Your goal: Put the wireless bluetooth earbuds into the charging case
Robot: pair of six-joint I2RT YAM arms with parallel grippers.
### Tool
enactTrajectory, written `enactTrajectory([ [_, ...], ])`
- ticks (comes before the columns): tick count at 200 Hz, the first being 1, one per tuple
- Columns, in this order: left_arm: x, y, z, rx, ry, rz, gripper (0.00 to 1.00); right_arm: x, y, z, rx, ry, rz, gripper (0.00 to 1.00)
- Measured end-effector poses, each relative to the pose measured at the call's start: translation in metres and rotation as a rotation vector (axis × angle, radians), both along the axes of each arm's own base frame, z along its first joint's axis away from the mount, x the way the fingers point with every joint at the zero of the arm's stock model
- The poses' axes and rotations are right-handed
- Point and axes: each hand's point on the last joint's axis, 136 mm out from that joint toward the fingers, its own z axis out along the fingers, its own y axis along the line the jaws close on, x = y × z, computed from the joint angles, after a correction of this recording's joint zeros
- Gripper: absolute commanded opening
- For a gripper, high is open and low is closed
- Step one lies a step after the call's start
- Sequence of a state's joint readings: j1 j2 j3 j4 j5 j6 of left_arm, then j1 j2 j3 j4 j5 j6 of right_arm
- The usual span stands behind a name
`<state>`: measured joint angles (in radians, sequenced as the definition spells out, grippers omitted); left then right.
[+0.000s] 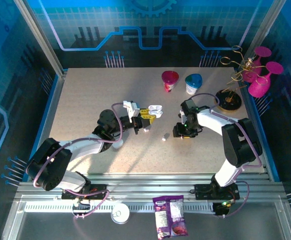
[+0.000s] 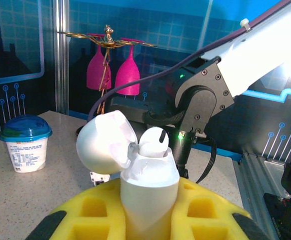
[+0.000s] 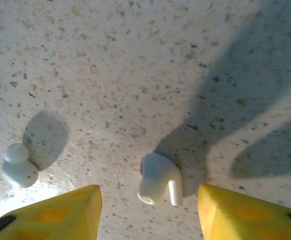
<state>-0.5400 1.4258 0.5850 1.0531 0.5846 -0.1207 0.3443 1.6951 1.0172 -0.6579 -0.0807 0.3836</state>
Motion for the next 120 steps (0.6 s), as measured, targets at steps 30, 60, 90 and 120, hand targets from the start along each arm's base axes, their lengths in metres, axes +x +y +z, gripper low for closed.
enactTrajectory([
  [30,0.0,0.0,0.001,-0.001,-0.002,0.0,0.0,0.012,-0.003,0.012,-0.099,-0.02,0.019,0.52],
  [60,-0.004,0.002,0.007,-0.007,-0.021,-0.002,0.0,0.013,0.001,0.018,-0.171,0.001,0.068,0.52],
  [90,-0.007,0.002,0.009,-0.004,-0.04,-0.012,0.0,0.018,0.006,0.019,-0.218,0.053,0.122,0.51],
  [120,-0.009,0.003,0.003,0.005,-0.032,-0.012,0.0,0.016,0.008,0.014,-0.246,0.114,0.17,0.48],
])
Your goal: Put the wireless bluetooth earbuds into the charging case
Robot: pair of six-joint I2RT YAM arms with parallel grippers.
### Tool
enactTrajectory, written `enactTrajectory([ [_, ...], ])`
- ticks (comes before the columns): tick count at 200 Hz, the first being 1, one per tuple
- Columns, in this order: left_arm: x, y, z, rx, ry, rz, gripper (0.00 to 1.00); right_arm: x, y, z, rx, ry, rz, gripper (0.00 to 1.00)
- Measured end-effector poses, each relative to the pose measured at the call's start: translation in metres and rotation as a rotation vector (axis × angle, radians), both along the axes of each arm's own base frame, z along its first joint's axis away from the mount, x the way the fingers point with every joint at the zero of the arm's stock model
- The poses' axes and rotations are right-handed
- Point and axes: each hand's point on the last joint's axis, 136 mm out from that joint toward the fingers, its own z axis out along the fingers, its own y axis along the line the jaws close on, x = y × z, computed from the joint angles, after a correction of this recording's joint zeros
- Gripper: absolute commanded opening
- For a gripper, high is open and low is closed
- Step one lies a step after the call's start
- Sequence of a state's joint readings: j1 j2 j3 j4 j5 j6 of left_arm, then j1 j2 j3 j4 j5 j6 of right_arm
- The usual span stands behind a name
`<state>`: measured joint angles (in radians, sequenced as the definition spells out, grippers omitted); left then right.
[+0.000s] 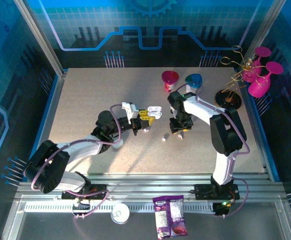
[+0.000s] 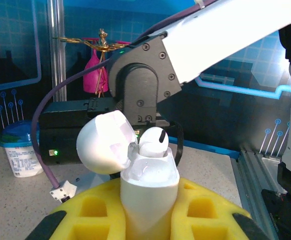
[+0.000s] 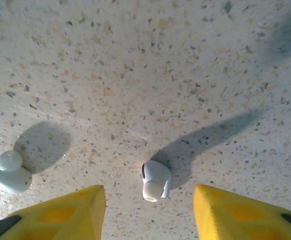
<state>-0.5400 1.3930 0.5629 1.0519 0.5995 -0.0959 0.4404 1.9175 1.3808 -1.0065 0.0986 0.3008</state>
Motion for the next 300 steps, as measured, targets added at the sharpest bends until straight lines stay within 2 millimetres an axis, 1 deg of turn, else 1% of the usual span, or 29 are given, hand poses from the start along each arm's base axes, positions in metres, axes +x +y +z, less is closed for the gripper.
enactTrajectory([
  [49,-0.001,0.0,-0.002,0.003,0.001,0.0,0.0,-0.002,-0.002,-0.009,-0.038,0.074,0.041,0.41],
  [105,-0.001,0.0,-0.002,0.009,-0.016,0.002,0.0,-0.008,-0.005,-0.02,-0.061,0.132,0.06,0.4],
  [136,-0.001,0.0,-0.002,0.009,-0.016,0.002,0.0,-0.01,-0.006,-0.026,-0.068,0.151,0.065,0.37],
  [144,-0.001,0.0,-0.002,0.009,-0.016,0.002,0.0,-0.01,-0.006,-0.027,-0.069,0.155,0.067,0.35],
  [189,-0.001,0.0,-0.002,0.009,-0.016,0.002,0.0,-0.011,-0.004,-0.027,-0.066,0.155,0.071,0.33],
  [223,-0.001,0.0,-0.002,0.009,-0.016,0.002,0.0,-0.011,-0.003,-0.028,-0.06,0.156,0.07,0.29],
  [244,-0.001,0.0,-0.002,0.009,-0.016,0.002,0.0,-0.011,-0.002,-0.028,-0.058,0.157,0.07,0.25],
  [257,-0.001,0.0,-0.002,0.009,-0.016,0.002,0.0,-0.011,-0.002,-0.028,-0.053,0.159,0.07,0.2],
  [300,-0.001,0.0,-0.002,0.009,-0.016,0.002,0.0,-0.011,-0.001,-0.027,-0.05,0.155,0.069,0.19],
])
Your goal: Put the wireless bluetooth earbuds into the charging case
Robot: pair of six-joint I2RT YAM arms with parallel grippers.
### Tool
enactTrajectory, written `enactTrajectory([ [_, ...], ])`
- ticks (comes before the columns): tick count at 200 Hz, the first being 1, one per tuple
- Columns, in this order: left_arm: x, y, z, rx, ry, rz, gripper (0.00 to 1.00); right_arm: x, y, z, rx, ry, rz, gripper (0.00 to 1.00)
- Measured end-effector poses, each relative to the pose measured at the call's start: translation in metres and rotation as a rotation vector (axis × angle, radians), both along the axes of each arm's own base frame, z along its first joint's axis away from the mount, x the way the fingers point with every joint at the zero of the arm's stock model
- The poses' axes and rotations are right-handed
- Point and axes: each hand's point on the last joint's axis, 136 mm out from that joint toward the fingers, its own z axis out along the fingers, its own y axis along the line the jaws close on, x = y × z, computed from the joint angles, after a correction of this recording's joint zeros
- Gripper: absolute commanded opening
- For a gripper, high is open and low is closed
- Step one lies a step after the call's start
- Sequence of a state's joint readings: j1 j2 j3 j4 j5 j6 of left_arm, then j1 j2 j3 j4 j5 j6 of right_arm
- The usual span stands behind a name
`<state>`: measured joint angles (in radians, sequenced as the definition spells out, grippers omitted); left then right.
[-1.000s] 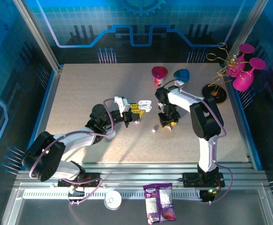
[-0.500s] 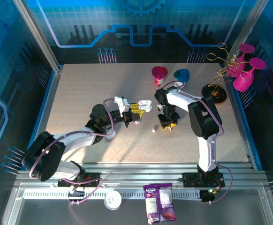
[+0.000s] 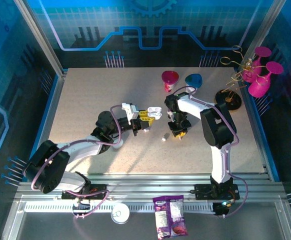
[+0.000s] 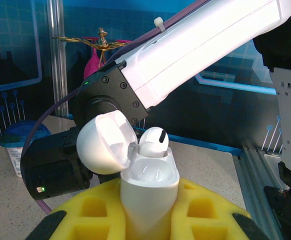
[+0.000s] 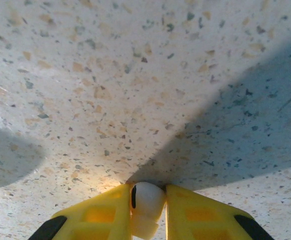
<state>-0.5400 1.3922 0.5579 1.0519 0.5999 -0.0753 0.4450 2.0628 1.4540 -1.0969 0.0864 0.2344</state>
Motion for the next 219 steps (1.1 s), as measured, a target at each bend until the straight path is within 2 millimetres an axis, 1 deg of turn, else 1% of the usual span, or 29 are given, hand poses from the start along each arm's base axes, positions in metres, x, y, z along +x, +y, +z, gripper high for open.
enactTrajectory([
  [41,0.0,0.0,0.0,-0.004,0.003,0.0,0.0,0.0,-0.003,0.004,0.008,-0.046,0.001,0.18],
  [55,0.001,0.002,0.003,-0.021,0.01,0.002,0.0,0.001,-0.003,0.01,0.022,-0.081,0.002,0.18],
  [69,0.004,0.005,0.005,-0.04,0.021,0.009,0.0,0.002,-0.002,0.022,0.047,-0.132,0.001,0.18],
  [81,0.008,0.007,0.005,-0.051,0.036,0.017,0.0,0.005,-0.001,0.036,0.079,-0.189,0.002,0.18],
  [94,0.01,0.01,0.006,-0.059,0.045,0.023,0.0,0.01,0.001,0.056,0.118,-0.268,0.003,0.18],
  [126,0.01,0.01,0.007,-0.065,0.055,0.021,0.0,0.022,0.008,0.112,0.238,-0.472,0.014,0.18],
  [167,0.01,0.01,0.006,-0.063,0.06,0.021,0.0,0.028,0.019,0.175,0.381,-0.692,0.043,0.18],
  [186,0.01,0.009,0.004,-0.059,0.066,0.021,0.0,0.027,0.025,0.199,0.448,-0.788,0.068,0.18],
  [219,0.009,0.006,-0.003,-0.039,0.095,0.015,0.0,0.012,0.041,0.235,0.581,-0.901,0.138,0.18],
])
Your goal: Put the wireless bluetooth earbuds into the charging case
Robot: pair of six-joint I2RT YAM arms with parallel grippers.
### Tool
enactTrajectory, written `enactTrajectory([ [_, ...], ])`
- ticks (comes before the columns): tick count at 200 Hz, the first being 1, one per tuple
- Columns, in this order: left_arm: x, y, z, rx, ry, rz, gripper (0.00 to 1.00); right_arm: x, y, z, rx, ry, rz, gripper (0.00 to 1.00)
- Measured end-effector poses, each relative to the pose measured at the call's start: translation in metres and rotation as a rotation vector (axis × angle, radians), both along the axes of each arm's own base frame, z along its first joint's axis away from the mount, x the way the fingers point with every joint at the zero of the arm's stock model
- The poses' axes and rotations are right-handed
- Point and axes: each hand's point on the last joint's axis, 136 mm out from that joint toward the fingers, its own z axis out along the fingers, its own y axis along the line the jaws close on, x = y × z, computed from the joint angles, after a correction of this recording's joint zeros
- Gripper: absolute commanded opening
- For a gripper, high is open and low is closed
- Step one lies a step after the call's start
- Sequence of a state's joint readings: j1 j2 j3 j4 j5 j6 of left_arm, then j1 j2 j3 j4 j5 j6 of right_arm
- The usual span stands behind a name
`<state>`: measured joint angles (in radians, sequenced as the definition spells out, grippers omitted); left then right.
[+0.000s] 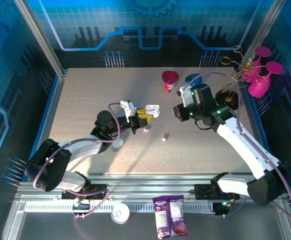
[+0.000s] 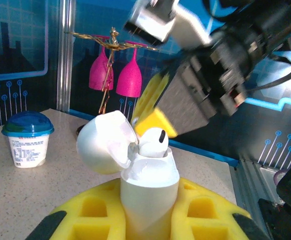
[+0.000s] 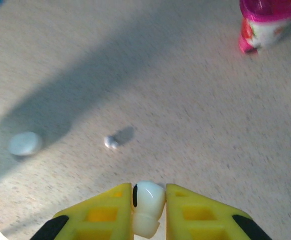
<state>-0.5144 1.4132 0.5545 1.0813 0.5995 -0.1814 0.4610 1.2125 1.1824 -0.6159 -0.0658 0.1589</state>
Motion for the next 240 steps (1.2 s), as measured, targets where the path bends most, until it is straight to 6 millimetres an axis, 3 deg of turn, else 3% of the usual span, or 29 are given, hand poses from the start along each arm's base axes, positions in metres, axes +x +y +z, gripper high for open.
enactTrajectory([
  [39,-0.002,-0.005,-0.005,0.017,0.024,-0.014,0.0,-0.019,0.029,0.044,0.114,-0.13,0.129,0.18],
  [85,-0.003,-0.012,0.0,0.018,0.025,-0.03,0.0,-0.034,0.065,0.066,0.197,-0.196,0.26,0.18],
  [135,-0.005,-0.015,-0.003,0.027,0.04,-0.038,0.0,-0.035,0.09,0.056,0.206,-0.18,0.321,0.18],
  [240,-0.001,-0.018,0.0,0.018,0.041,-0.02,0.0,-0.028,0.098,0.044,0.197,-0.155,0.327,0.18],
])
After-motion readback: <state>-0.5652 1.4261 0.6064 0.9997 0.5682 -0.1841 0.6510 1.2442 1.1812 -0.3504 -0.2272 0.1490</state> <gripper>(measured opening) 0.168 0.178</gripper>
